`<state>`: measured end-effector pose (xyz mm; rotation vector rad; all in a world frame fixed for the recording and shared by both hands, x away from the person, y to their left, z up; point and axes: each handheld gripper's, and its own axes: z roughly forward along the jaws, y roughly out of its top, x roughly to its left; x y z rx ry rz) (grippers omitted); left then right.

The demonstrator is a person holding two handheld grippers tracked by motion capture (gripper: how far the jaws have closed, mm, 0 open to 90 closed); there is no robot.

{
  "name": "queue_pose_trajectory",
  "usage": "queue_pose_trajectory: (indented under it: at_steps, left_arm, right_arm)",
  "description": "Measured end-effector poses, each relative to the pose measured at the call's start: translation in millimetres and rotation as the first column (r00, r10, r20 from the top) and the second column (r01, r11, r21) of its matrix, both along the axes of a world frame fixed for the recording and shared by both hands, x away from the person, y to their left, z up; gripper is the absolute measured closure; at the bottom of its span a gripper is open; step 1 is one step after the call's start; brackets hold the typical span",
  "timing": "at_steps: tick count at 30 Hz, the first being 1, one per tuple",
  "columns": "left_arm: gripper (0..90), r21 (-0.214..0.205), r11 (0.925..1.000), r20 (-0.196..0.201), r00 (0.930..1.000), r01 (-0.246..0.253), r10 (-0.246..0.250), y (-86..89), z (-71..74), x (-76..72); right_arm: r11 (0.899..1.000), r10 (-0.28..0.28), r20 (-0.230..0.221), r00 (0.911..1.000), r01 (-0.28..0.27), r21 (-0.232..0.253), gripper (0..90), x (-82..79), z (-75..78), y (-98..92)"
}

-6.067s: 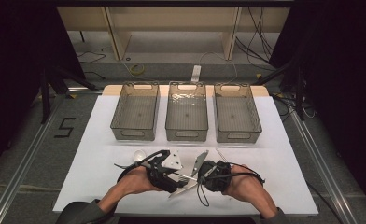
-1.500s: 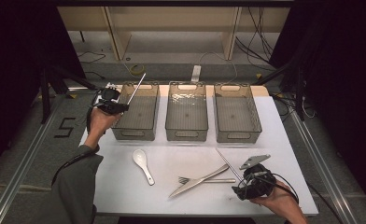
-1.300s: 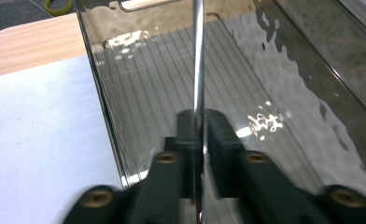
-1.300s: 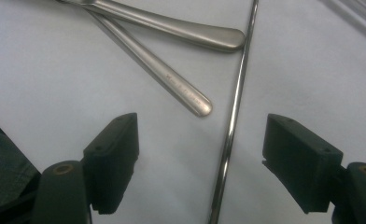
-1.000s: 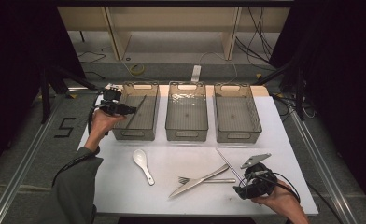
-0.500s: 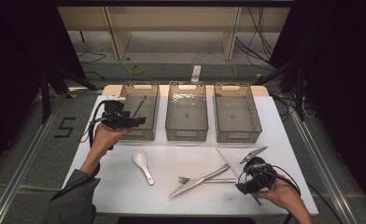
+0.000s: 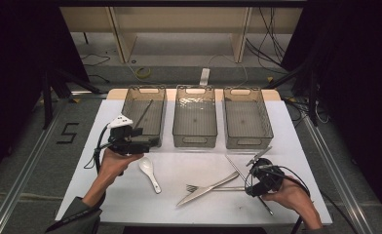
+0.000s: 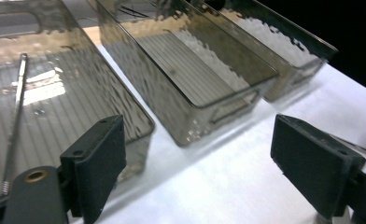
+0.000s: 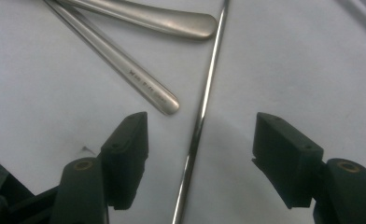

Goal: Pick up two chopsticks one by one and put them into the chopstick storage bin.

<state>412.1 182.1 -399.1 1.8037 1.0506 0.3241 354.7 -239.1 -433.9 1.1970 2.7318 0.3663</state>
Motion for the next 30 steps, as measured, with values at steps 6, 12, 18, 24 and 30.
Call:
queue_pose_trajectory:
  at_steps: [6, 12, 18, 24, 30]
  left_arm:
    - [17.1, -0.002, 0.9996, 0.013, 0.9995, 0.029, -0.029, -4.3, -7.3, -15.2]
    - [17.2, 0.005, 0.9984, 0.035, 0.9978, 0.056, -0.056, -11.9, -12.6, -32.2]
    - [17.1, -0.001, 0.9956, 0.043, 0.9947, 0.094, -0.094, -17.3, -15.8, -42.2]
    - [17.2, 0.006, 0.9930, 0.059, 0.9912, 0.118, -0.118, -22.1, -15.1, -51.5]
    - [17.2, 0.018, 0.9913, 0.057, 0.9897, 0.130, -0.131, -25.4, -16.0, -52.3]
  right_arm:
    - [1.000, -0.004, -0.034, 0.9994, 0.004, -0.020, 47.7, 0.5, -0.8, -2.4]
    - [0.999, -0.023, -0.058, 0.9980, 0.020, -0.037, 55.8, 1.9, -4.3, -6.1]
    - [0.999, -0.016, -0.080, 0.9966, 0.012, -0.045, 61.5, 1.6, -8.7, -3.6]
    - [0.999, -0.007, -0.088, 0.9961, 0.002, -0.052, 68.8, 1.4, -11.9, -4.6]
    - [0.997, 0.001, -0.094, 0.9955, -0.008, -0.071, 73.8, 1.7, -15.8, -2.8]
